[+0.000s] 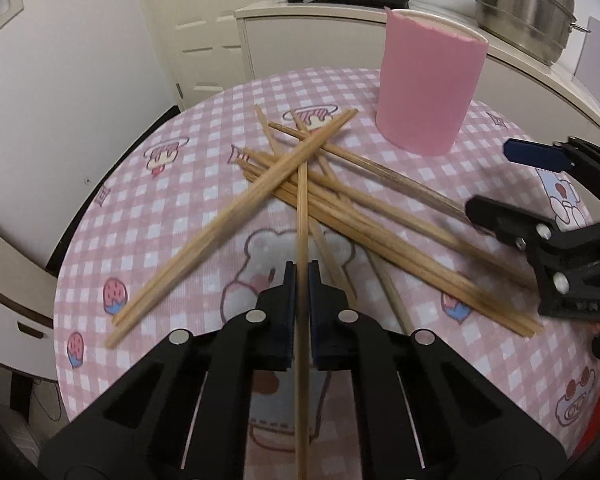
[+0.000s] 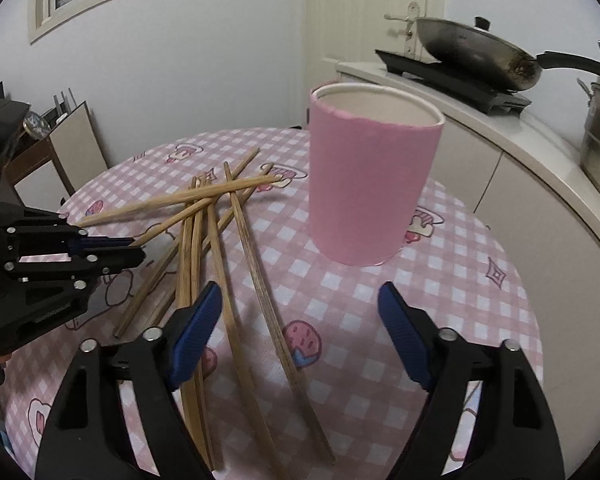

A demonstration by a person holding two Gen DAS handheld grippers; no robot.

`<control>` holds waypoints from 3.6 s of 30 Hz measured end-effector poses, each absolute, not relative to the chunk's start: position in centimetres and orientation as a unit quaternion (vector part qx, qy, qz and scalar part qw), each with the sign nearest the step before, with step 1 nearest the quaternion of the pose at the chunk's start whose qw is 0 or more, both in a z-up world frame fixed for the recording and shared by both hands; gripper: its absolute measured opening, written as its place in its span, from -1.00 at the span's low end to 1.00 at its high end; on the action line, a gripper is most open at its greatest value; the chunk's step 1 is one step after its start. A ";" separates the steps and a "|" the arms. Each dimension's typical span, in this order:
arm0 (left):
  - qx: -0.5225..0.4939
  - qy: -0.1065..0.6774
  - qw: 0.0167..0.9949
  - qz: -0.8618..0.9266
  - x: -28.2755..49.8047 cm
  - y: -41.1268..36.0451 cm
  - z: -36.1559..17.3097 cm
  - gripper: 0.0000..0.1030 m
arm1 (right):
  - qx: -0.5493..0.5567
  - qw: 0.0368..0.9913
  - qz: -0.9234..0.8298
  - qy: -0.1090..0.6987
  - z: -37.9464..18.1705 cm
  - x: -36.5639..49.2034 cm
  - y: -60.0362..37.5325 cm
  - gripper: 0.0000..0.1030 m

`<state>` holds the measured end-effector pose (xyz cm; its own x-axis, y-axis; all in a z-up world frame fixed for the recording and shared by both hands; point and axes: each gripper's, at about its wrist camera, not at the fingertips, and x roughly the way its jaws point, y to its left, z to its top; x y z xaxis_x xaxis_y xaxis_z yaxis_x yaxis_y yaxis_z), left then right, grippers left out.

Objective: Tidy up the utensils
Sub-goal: 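Lift the gripped chopsticks upright with the right gripper, then carry the chopsticks over the pink cup and lower them in with the right gripper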

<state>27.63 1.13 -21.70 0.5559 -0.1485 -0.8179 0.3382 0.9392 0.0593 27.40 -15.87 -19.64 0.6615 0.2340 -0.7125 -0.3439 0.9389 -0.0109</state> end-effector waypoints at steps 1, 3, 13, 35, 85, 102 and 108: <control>0.102 0.451 0.875 -0.141 27.4 1.4 -21.8 -0.88 | -0.073 0.907 0.161 0.381 -19.7 27.6 -15.9 0.38; 0.095 0.453 0.875 -0.144 26.8 1.8 -21.8 -0.88 | -0.074 0.905 0.160 0.387 -19.9 27.9 -15.9 0.25; 0.084 0.463 0.870 -0.149 23.4 4.0 -22.4 -0.88 | -0.094 0.880 0.190 0.425 -21.8 28.8 -14.8 -0.28; 0.068 0.468 0.866 -0.161 19.2 5.9 -22.3 -0.86 | -0.109 0.852 0.197 0.474 -21.0 23.8 -17.3 -0.77; 0.057 0.463 0.861 -0.202 24.6 2.1 -19.6 -0.89 | -0.091 0.859 0.240 0.443 -18.0 27.4 -15.5 -0.91; -0.014 0.325 0.923 -0.204 20.3 1.2 -8.5 -0.89 | -0.045 0.915 0.256 0.307 -6.9 21.6 -17.8 -0.91; -0.044 0.271 0.941 -0.199 21.1 0.1 -5.5 -0.89 | -0.052 0.929 0.241 0.276 -4.2 21.7 -18.6 -0.91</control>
<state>21.08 0.12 -5.54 0.7736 -0.3982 -0.4929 0.3503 0.9170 -0.1910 21.72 -18.64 -4.22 0.7318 0.4192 -0.5373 -0.4769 0.8782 0.0357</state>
